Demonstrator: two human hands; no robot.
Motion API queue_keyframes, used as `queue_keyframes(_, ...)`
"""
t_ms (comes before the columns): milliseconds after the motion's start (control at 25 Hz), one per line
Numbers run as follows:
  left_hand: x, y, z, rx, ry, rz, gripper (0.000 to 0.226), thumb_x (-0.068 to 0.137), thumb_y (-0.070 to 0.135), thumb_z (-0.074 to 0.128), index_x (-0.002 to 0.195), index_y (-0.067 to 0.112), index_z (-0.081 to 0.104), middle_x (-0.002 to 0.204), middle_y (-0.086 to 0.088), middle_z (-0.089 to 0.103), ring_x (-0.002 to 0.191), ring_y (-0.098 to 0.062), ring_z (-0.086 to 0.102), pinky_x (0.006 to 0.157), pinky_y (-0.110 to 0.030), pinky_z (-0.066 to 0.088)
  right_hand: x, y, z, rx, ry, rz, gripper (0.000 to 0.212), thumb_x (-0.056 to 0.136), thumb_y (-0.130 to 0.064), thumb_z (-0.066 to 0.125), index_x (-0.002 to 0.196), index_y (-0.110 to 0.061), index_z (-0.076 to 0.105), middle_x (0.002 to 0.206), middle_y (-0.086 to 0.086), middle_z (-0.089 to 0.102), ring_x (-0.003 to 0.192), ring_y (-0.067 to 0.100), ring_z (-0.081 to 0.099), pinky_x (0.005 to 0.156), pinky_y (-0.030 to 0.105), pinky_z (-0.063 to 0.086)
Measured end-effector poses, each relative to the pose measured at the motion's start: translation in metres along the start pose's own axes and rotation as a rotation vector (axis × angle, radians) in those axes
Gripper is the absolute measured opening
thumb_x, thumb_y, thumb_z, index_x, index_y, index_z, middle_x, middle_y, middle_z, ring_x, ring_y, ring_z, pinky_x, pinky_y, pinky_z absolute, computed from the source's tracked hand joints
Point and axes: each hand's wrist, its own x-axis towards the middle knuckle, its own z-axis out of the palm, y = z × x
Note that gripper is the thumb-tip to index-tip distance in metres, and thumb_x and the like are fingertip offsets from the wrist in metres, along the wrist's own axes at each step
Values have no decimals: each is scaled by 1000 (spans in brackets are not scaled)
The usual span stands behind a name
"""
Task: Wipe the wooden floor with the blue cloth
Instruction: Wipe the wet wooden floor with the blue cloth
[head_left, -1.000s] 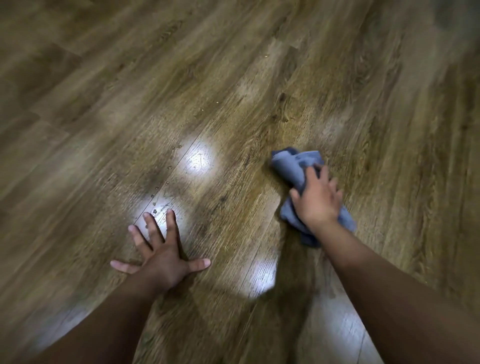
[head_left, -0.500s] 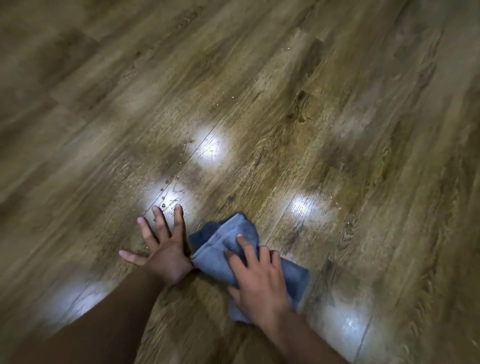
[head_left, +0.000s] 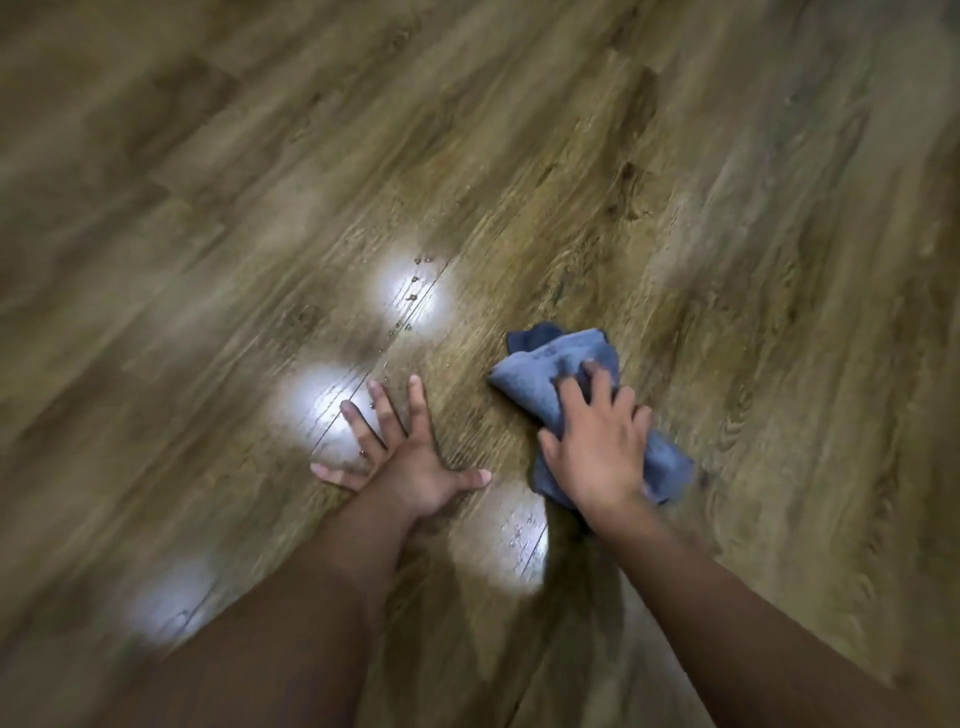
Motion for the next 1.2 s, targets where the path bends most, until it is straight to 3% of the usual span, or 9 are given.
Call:
queue_keyframes(80, 0, 2, 5, -44, 67, 18, 139, 57, 75, 77, 141, 58, -32, 148, 12, -54, 136, -26, -52, 92, -83, -18, -51, -19, 1, 56, -19, -20, 64, 62, -43, 80, 121, -24, 62, 141, 11, 50, 96, 38, 50, 79, 48, 41)
queue_keyframes(160, 0, -14, -5, -85, 280, 87, 93, 62, 53, 64, 144, 58, 19, 165, 9, -5, 150, -20, -14, 103, -73, 3, -100, -41, -1, 99, -64, -84, 71, 54, -42, 85, 120, -24, 66, 141, 13, 53, 89, 36, 51, 74, 46, 42)
queue_keyframes(200, 0, -32, -15, -105, 420, 124, 70, 63, 49, 54, 131, 52, 40, 156, 4, 25, 143, -19, 12, 100, -60, 15, -119, -50, 0, 102, -97, -134, 72, 51, -43, 86, 119, -25, 67, 140, 13, 54, 86, 35, 51, 72, 45, 42)
queue_keyframes(280, 4, -88, -33, -68, 709, 127, 47, 75, 51, 40, 119, 38, 53, 135, 0, 50, 126, -23, 37, 95, -52, 25, -137, -63, 2, 93, -127, -249, 73, 50, -47, 84, 118, -26, 68, 139, 13, 56, 85, 35, 54, 71, 46, 44)
queue_keyframes(480, 21, -171, -41, 58, 938, 36, 45, 90, 51, 44, 129, 29, 51, 146, -2, 44, 134, -29, 38, 101, -62, 27, -74, -77, 5, 49, 2, -555, 63, 67, -51, 73, 123, -27, 58, 140, 10, 50, 89, 37, 54, 76, 49, 43)
queue_keyframes(720, 17, -167, -44, 61, 883, 14, 47, 90, 49, 48, 132, 28, 52, 149, -1, 42, 139, -28, 33, 106, -58, 23, 126, -140, 3, 35, 113, -61, 57, 77, -44, 68, 127, -21, 49, 136, 14, 44, 110, 42, 46, 91, 56, 37)
queue_keyframes(880, 17, -168, -43, 69, 883, 19, 47, 94, 50, 43, 134, 28, 52, 152, -1, 42, 141, -27, 32, 107, -58, 23, 171, -178, -4, 23, 103, -10, 60, 79, -46, 67, 131, -22, 47, 140, 14, 42, 117, 42, 45, 96, 56, 36)
queue_keyframes(1040, 18, -170, -44, 69, 905, 31, 43, 96, 46, 40, 132, 28, 53, 152, -1, 42, 140, -27, 33, 105, -57, 23, 79, -190, -6, 1, 106, -371, 57, 72, -48, 67, 123, -26, 53, 141, 12, 45, 103, 37, 45, 85, 48, 36)
queue_keyframes(1200, 17, -171, -44, 61, 927, 37, 40, 95, 37, 42, 130, 25, 57, 152, -1, 43, 140, -27, 34, 106, -56, 25, -68, -153, 6, 119, -63, -781, 61, 75, -48, 62, 132, -28, 55, 151, 11, 43, 99, 34, 45, 81, 45, 35)
